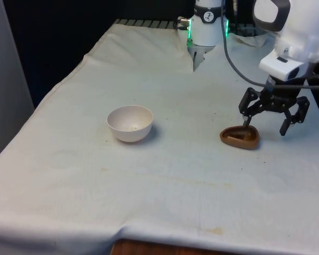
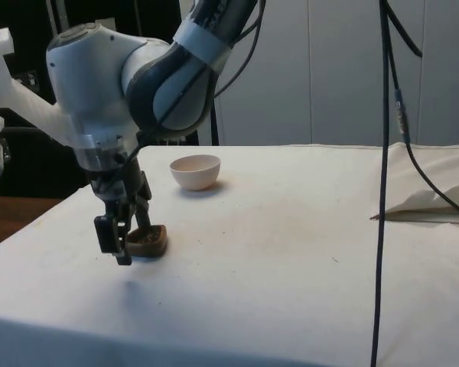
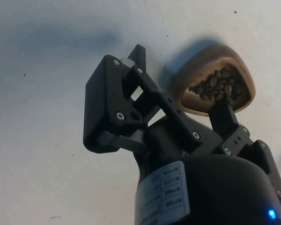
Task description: Pour the coffee beans from the cup into the bowl.
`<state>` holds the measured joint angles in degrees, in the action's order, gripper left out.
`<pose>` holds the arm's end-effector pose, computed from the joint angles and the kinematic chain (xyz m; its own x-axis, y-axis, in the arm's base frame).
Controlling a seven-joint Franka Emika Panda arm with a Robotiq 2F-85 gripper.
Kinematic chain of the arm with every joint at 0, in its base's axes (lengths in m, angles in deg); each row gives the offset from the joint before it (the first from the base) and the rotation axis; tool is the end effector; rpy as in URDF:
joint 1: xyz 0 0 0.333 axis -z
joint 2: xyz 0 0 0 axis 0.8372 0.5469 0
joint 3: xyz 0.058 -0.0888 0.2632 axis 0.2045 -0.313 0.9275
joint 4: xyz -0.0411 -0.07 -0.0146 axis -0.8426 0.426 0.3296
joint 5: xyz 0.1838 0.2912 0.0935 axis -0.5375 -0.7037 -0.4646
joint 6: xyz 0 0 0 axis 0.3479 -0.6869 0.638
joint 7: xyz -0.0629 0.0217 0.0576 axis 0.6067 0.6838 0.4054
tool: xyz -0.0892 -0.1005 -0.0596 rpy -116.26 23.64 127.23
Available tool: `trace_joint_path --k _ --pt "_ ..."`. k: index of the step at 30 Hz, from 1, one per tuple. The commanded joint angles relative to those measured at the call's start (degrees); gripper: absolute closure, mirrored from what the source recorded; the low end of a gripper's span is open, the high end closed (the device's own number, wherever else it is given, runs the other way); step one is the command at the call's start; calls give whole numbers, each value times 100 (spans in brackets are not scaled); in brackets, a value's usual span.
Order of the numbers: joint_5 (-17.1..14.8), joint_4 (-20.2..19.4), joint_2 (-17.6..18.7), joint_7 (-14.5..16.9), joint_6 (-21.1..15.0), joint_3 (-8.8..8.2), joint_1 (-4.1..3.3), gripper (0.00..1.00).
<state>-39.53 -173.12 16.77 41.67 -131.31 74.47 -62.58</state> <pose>0.5848 0.1728 0.1440 0.9915 0.1247 0.0366 0.1156 -0.9748 0.1907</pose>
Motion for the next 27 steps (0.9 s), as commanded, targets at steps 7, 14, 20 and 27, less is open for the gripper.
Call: trace_joint_path --k 7,14,20,27 --pt "40 97 126 -6 -74 -40 0 0" --pt "52 115 166 6 -86 -57 17 0" --pt "52 120 183 40 -92 -63 34 0" --pt "57 126 201 80 -86 -69 57 0"
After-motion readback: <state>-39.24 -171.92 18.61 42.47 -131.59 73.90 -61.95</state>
